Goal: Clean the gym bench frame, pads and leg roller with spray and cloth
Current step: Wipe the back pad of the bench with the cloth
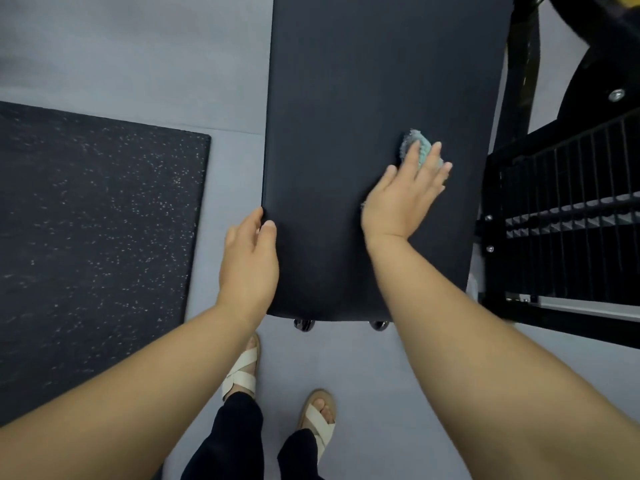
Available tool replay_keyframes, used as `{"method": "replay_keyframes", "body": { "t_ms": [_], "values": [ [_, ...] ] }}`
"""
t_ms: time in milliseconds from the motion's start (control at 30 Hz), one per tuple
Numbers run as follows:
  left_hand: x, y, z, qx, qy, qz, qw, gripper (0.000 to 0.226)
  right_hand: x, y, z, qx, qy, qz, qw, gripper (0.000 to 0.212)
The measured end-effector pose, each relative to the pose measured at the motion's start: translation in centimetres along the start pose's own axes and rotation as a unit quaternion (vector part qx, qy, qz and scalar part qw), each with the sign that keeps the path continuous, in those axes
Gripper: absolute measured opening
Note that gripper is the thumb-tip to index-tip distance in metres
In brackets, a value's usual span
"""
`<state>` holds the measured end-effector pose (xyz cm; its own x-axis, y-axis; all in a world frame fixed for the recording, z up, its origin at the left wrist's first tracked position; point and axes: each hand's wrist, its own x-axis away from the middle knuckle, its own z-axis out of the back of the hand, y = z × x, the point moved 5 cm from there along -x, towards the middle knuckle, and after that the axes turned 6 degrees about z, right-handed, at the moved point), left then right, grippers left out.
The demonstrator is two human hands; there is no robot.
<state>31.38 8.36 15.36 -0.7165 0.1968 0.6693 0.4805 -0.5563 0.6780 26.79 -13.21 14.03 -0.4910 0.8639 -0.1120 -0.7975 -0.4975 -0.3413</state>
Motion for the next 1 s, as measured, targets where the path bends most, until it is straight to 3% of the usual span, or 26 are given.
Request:
{"method": "replay_keyframes", "body": {
  "t_ms": [100,167,233,267,367,433,633,733,900,1000],
  "values": [
    [-0.7,-0.9,0.6,0.06,-0.018,0.016,0.998,0.047,2.8,-7.0,-2.4,0.02,-0.044,0.158,0.986,0.051],
    [-1.2,-1.0,0.9,0.084,-0.029,0.03,0.996,0.056,5.7,-10.4,-3.4,0.02,-0.078,0.358,0.93,0.046],
    [-1.3,-0.8,1.2,0.109,-0.038,0.045,0.992,0.049,6.5,-11.1,-3.8,0.003,-0.1,0.477,0.873,0.042],
    [-1.3,-0.6,1.3,0.127,-0.042,0.055,0.989,0.044,5.7,-10.7,-3.7,0.003,-0.092,0.484,0.87,0.041],
    [-1.3,-0.4,1.7,0.163,-0.05,0.08,0.982,0.039,2.6,-10.0,-3.1,-0.005,-0.084,0.392,0.916,0.041],
    [-1.6,-0.7,2.1,0.173,-0.033,0.086,0.981,0.039,3.2,-10.3,-3.3,-0.011,-0.098,0.357,0.929,0.043],
    [-1.3,-1.5,2.7,0.186,0.019,0.073,0.98,0.035,13.0,-8.2,-4.3,0.028,-0.147,0.481,0.864,0.041],
    [-0.5,-2.3,2.0,0.11,0.019,0.064,0.992,0.04,16.3,-5.8,-3.8,0.015,-0.19,0.516,0.835,0.043],
    [2.1,-4.8,-0.5,-0.01,-0.005,0.055,0.998,0.046,17.2,0.0,-2.3,0.054,-0.187,0.59,0.783,0.063],
    [3.3,-5.7,-1.7,-0.057,-0.002,0.024,0.998,0.053,15.5,5.5,-1.0,0.068,-0.16,0.557,0.812,0.062]
  ]
}}
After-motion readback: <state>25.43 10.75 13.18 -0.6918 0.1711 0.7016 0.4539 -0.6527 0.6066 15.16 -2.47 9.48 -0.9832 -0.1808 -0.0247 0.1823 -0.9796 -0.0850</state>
